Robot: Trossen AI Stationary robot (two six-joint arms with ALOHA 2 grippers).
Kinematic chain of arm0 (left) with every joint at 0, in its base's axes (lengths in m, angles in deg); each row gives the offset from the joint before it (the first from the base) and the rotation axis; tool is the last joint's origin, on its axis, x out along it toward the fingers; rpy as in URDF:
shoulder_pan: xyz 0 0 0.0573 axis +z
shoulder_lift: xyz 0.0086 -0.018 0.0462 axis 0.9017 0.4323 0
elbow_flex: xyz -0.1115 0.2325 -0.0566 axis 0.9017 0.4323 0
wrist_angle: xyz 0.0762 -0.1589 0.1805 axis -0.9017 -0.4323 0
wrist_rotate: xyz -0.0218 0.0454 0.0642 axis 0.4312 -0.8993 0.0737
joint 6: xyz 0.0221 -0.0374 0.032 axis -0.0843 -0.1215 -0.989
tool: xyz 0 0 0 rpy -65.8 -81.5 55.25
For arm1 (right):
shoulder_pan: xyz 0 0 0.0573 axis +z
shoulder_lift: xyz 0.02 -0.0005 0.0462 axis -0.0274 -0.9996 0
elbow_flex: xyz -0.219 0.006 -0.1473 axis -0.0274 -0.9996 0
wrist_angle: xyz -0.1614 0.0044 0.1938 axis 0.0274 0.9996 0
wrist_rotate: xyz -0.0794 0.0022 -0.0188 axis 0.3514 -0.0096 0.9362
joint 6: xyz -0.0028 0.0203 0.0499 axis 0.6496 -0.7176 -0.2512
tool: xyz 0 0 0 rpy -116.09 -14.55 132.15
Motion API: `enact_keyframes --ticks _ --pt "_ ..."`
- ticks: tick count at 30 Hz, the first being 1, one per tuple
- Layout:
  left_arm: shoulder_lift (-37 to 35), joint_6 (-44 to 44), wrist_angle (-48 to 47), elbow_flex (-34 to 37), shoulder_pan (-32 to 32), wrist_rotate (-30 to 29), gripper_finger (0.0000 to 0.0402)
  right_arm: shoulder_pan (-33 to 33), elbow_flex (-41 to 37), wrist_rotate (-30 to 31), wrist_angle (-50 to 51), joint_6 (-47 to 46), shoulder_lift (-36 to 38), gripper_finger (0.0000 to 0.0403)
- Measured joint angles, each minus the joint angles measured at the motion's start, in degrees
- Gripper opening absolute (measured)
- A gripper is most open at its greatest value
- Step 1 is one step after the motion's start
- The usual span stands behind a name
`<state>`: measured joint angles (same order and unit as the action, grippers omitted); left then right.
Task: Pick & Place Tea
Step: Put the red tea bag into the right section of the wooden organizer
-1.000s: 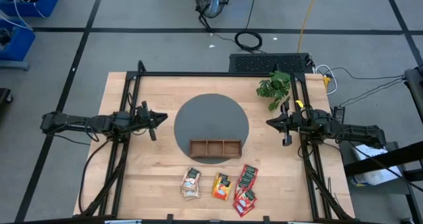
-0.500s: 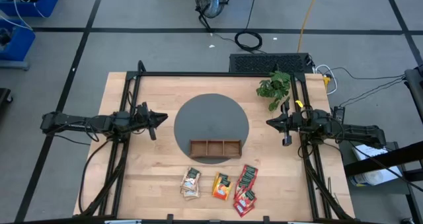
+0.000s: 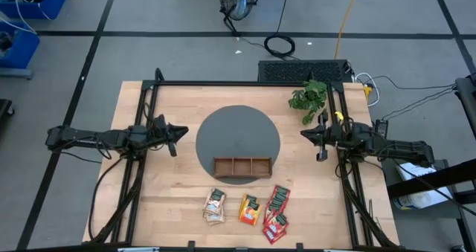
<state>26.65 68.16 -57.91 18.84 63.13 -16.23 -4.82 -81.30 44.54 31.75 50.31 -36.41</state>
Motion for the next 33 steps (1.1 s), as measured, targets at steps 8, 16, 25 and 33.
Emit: enact_keyframes --ticks 8,16,25,33 --pt "0.0 -2.3 8.8 0.0 -0.7 8.6 0.0047 0.8 0.5 -12.5 -6.8 1.7 -0.6 0.0001" --pt "0.0 -7.3 14.0 0.0 -4.7 10.9 0.0047 14.8 6.6 -5.1 -6.4 1.3 -11.6 0.0000" --pt "3.2 -8.4 17.6 0.1 -6.9 11.0 0.0047 37.5 27.2 10.8 8.1 3.2 -32.9 0.0000" --pt "20.2 -7.3 28.3 -4.2 -10.8 11.6 0.0047 57.8 44.2 28.6 23.2 -1.7 -54.4 0.0000"
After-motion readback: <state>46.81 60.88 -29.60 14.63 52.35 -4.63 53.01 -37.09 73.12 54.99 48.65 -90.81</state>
